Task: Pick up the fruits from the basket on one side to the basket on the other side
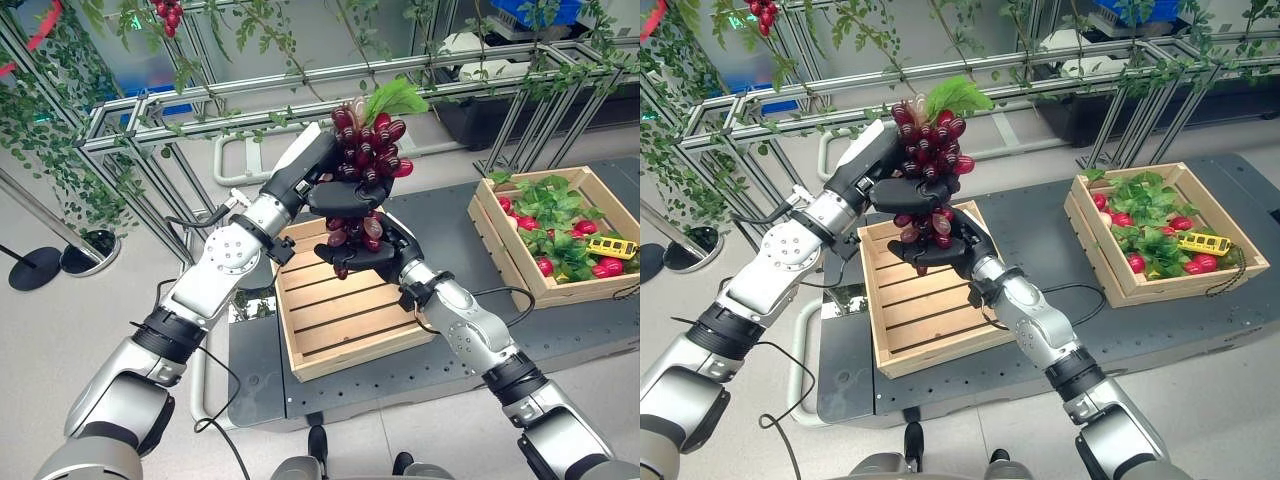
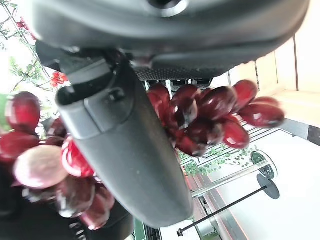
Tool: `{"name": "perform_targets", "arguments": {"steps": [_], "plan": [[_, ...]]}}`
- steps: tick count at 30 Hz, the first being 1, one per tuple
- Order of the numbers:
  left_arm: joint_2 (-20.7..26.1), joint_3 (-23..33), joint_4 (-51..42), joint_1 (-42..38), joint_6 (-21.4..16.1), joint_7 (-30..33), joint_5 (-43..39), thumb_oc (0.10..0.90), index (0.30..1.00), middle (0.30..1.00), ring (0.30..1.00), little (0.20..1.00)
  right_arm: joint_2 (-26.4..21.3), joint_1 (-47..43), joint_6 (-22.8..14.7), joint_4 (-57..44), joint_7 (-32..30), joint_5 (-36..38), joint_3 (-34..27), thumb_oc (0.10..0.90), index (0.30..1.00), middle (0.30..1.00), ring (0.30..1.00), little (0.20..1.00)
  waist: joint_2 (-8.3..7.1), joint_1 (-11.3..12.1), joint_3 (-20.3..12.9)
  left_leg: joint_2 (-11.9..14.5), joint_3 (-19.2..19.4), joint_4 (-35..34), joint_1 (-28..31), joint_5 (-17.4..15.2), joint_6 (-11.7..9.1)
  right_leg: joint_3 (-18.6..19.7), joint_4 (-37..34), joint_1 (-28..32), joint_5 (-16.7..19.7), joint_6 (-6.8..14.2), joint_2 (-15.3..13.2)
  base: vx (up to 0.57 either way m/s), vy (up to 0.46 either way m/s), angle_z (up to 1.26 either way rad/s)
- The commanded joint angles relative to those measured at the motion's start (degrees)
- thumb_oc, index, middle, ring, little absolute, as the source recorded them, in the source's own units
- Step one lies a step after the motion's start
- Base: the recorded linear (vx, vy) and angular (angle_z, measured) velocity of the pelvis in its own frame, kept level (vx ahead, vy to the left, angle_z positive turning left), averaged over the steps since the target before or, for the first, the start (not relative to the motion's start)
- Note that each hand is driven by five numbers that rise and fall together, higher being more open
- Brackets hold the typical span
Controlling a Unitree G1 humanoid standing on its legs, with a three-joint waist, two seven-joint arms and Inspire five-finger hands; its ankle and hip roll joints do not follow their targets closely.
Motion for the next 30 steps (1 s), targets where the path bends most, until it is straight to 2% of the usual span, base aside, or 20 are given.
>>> {"name": "perform_targets", "arguments": {"steps": [1,4,9,10,11,17,24,25,26,30], "plan": [[0.92,-0.55,4.53,-5.41,-8.4,3.26,2.62,0.4,0.3,0.3,0.3,0.3,3.69,-2.68,-7.04,-4.04,1.98,6.01,-1.79,0.8,0.9,0.9,0.9,0.9,-1.4,0.97,-10.04,3.33,2.85,0.08,4.92,-8.62,-3.0,2.0,0.01,-0.05,-0.82,-0.66,-3.79,0.0,0.0,0.0],[1.6,-1.55,5.29,-6.23,-8.84,4.49,5.18,0.4,0.3,0.3,0.3,0.3,4.04,-2.81,-7.36,-3.81,2.03,6.69,-1.49,0.8,0.9,0.9,0.9,0.9,-1.43,1.0,-9.92,3.31,2.77,0.08,4.95,-8.66,-2.99,1.97,0.01,-0.02,-0.83,-0.63,-3.81,0.0,0.0,0.0],[1.77,-1.8,5.38,-5.94,-9.65,2.78,4.17,0.4,0.3,0.3,0.3,0.3,4.46,-2.83,-8.64,-4.17,2.33,9.27,-1.91,0.8,0.9,0.9,0.9,0.9,-1.51,1.09,-9.93,3.39,2.57,0.08,4.92,-8.71,-2.94,2.07,0.01,-0.07,-0.88,-0.62,-3.82,0.0,0.0,0.0],[1.42,-1.98,5.12,-5.88,-9.51,2.32,4.21,0.4,0.3,0.3,0.3,0.3,5.08,-2.87,-10.11,-4.06,2.93,9.67,-1.9,0.518,0.476,0.476,0.476,0.476,-1.46,1.11,-9.94,3.42,2.56,0.08,4.94,-8.72,-2.91,2.08,0.01,-0.06,-0.88,-0.62,-3.8,0.0,0.0,0.0],[0.91,-2.21,4.79,-5.73,-9.52,1.67,4.08,0.4,0.3,0.3,0.3,0.3,5.77,-2.78,-11.19,-4.29,2.71,10.28,-2.1,0.4,0.3,0.3,0.3,0.3,-1.44,1.12,-9.96,3.43,2.51,0.08,4.92,-8.77,-2.87,2.13,0.01,-0.07,-0.92,-0.62,-3.77,0.0,0.0,0.0],[-1.58,-3.04,3.88,-5.65,-9.85,-0.45,3.32,0.4,0.3,0.3,0.3,0.3,8.32,-2.2,-12.81,-3.92,1.32,11.95,-2.72,0.4,0.3,0.3,0.3,0.3,-1.4,1.0,-10.13,3.45,2.47,0.08,5.08,-8.92,-2.72,2.32,0.01,-0.01,-0.94,-0.63,-3.77,0.0,0.0,0.0],[-2.62,-4.55,2.13,-5.97,-8.93,-2.14,2.68,0.4,0.3,0.3,0.3,0.3,8.78,-2.02,-14.02,-3.69,0.71,12.07,-3.06,0.4,0.3,0.3,0.3,0.3,-1.57,0.84,-10.25,3.49,2.5,0.08,5.04,-9.01,-2.65,2.54,0.01,-0.16,-0.92,-0.52,-3.72,0.0,0.0,0.0],[-2.71,-4.58,1.69,-5.87,-8.44,-1.95,2.16,0.461,0.392,0.392,0.392,0.392,8.81,-1.97,-14.07,-3.57,0.76,11.95,-3.13,0.4,0.3,0.3,0.3,0.3,-1.58,0.82,-10.26,3.56,2.58,0.08,5.07,-9.0,-2.65,2.57,0.01,-0.17,-0.92,-0.51,-3.71,0.0,0.0,0.0],[-2.9,-4.44,1.4,-5.81,-7.8,-2.09,1.49,0.8,0.9,0.9,0.9,0.9,8.83,-1.86,-14.19,-3.57,0.71,11.9,-3.21,0.4,0.3,0.3,0.3,0.3,-1.61,0.79,-10.24,3.6,2.66,0.08,5.11,-8.98,-2.64,2.65,0.01,-0.18,-0.87,-0.51,-3.66,0.0,0.0,0.0],[-4.17,-4.21,1.22,-5.13,-7.75,-1.8,2.14,0.8,0.9,0.9,0.9,0.9,8.72,-1.55,-14.46,-3.51,0.72,11.47,-4.04,0.4,0.3,0.3,0.3,0.3,-1.8,0.65,-10.31,3.78,2.75,0.08,5.05,-8.87,-2.68,2.7,0.01,-0.27,-0.81,-0.5,-3.58,-0.01,-0.006,-0.04]]}}
